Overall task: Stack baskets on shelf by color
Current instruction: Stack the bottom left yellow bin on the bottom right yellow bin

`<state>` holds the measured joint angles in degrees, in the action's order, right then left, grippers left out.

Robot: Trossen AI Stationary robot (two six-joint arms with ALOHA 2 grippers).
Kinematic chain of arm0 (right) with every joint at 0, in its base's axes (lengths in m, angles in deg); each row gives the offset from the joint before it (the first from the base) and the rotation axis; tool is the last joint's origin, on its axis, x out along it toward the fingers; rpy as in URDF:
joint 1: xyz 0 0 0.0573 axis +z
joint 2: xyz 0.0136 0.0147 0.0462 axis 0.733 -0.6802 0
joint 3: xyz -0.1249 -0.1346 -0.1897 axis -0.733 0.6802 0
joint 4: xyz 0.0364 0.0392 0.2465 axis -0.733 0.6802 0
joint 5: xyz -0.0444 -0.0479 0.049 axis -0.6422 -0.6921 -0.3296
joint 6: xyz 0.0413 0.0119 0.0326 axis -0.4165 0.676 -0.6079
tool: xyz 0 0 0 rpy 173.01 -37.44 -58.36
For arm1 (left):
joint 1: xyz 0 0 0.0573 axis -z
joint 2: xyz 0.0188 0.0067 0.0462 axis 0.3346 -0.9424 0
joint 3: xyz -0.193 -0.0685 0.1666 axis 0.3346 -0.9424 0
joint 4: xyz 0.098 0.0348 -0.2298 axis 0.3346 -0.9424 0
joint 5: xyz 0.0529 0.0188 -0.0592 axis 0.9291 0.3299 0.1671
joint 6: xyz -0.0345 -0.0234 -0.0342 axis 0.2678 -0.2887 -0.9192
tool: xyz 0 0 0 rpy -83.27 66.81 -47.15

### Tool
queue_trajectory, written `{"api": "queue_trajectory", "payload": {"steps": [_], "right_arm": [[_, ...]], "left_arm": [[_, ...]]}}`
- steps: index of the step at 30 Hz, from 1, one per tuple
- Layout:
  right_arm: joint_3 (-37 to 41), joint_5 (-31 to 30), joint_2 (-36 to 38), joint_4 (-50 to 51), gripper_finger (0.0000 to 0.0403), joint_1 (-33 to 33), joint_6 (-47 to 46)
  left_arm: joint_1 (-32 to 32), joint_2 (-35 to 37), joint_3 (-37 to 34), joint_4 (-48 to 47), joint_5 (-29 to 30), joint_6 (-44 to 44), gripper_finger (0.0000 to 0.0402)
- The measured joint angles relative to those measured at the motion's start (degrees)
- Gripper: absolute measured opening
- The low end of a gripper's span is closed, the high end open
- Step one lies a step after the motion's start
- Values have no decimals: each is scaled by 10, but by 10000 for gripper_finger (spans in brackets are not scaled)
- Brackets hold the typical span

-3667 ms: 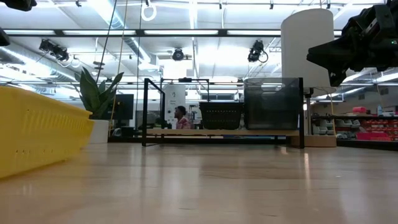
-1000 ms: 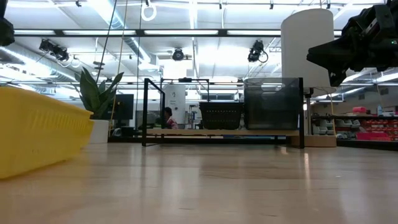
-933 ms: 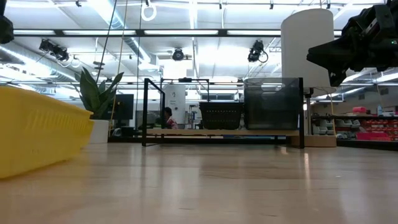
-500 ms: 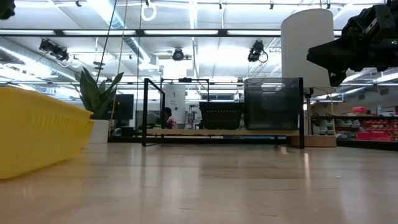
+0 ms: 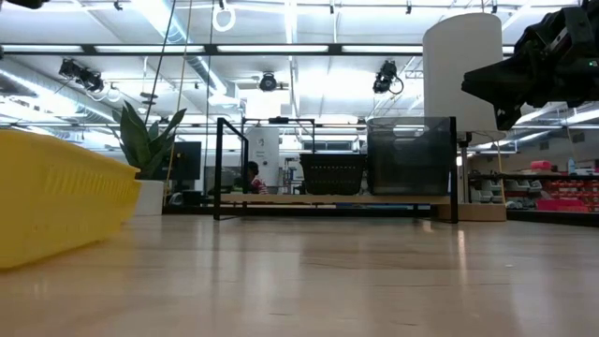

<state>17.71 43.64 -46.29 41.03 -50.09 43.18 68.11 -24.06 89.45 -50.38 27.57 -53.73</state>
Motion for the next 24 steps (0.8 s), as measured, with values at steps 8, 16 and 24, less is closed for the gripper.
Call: {"api": "queue_trajectory", "payload": {"steps": [8, 16, 24], "right_arm": [[0, 0, 0, 0, 84, 0, 0], [0, 0, 0, 0, 84, 0, 0], [0, 0, 0, 0, 84, 0, 0]], "left_arm": [[-56, -2, 0, 1, 74, 72, 19], [-112, -2, 0, 5, 87, 148, 17], [-118, -50, 0, 8, 53, 197, 32]]}}
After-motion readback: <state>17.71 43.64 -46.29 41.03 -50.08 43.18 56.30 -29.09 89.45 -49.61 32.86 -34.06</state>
